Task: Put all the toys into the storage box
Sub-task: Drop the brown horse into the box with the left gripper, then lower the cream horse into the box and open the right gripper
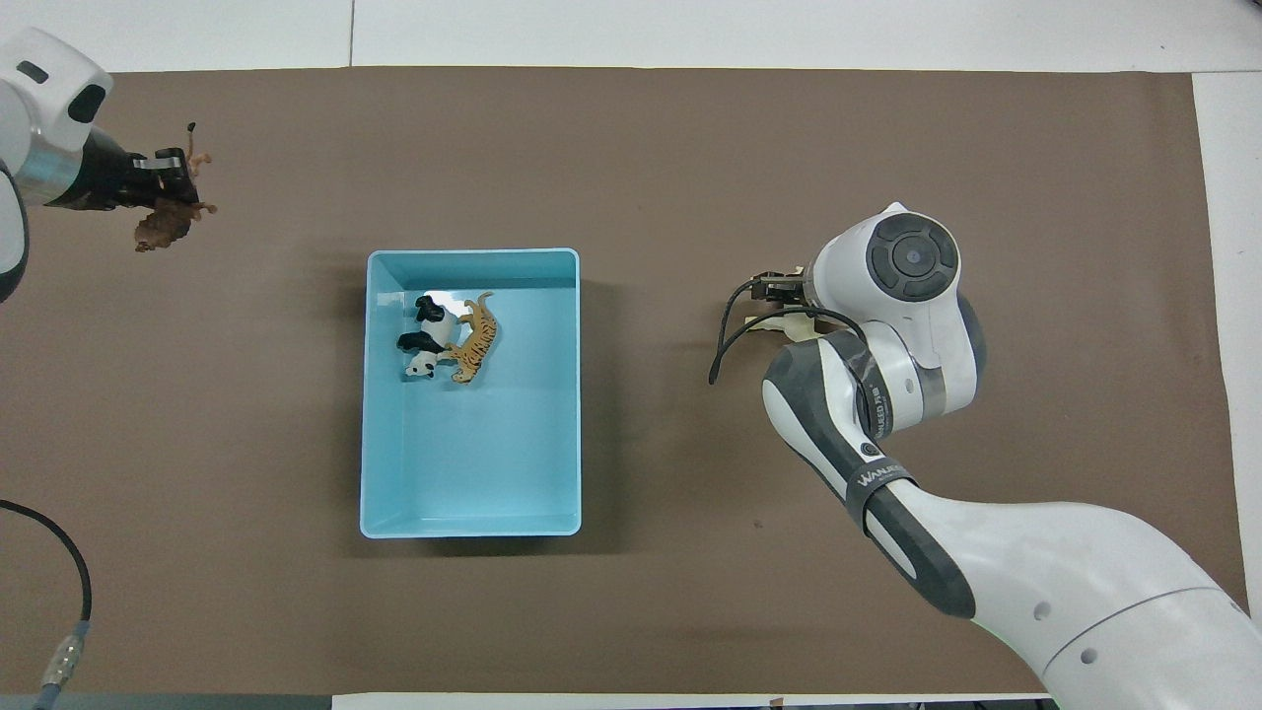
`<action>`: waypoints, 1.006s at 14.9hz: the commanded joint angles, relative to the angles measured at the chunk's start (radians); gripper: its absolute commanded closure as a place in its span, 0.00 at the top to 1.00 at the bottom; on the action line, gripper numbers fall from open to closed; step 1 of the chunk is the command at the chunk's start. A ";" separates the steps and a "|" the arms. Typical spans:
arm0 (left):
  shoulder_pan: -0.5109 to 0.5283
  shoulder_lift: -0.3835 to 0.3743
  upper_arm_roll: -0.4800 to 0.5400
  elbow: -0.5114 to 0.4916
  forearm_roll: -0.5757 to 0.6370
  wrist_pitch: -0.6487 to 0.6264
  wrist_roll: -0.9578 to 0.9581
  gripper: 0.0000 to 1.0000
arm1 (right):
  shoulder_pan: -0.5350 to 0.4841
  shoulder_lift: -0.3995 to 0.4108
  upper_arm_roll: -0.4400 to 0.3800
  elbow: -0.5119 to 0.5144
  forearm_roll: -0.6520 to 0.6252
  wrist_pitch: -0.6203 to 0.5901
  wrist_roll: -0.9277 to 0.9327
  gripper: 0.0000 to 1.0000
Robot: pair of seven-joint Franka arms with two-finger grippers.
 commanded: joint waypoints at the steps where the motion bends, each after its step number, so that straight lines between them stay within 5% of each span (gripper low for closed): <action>1: -0.109 -0.094 0.023 -0.195 0.003 0.072 -0.122 0.00 | -0.003 -0.007 0.007 -0.012 -0.013 0.006 0.044 0.00; 2: -0.134 -0.108 0.021 -0.233 0.003 0.110 -0.155 0.03 | 0.000 -0.007 0.007 -0.004 -0.013 -0.005 0.048 0.00; 3: -0.152 -0.116 0.021 -0.255 0.003 0.129 -0.171 0.35 | 0.000 -0.007 0.007 0.011 -0.012 -0.023 0.048 0.00; 4: -0.155 -0.116 0.021 -0.256 0.003 0.129 -0.173 0.87 | 0.000 -0.011 0.007 0.025 -0.012 -0.040 0.048 0.00; 5: -0.155 -0.116 0.020 -0.250 0.003 0.120 -0.179 1.00 | 0.000 -0.019 0.007 0.044 -0.012 -0.069 0.048 0.00; 11: -0.157 -0.111 0.029 -0.206 0.007 0.125 -0.197 1.00 | -0.003 -0.091 0.010 0.260 0.000 -0.388 0.045 0.00; 15: -0.019 -0.113 0.029 -0.128 0.008 0.097 0.017 1.00 | 0.014 -0.091 0.017 0.517 0.115 -0.632 0.091 0.00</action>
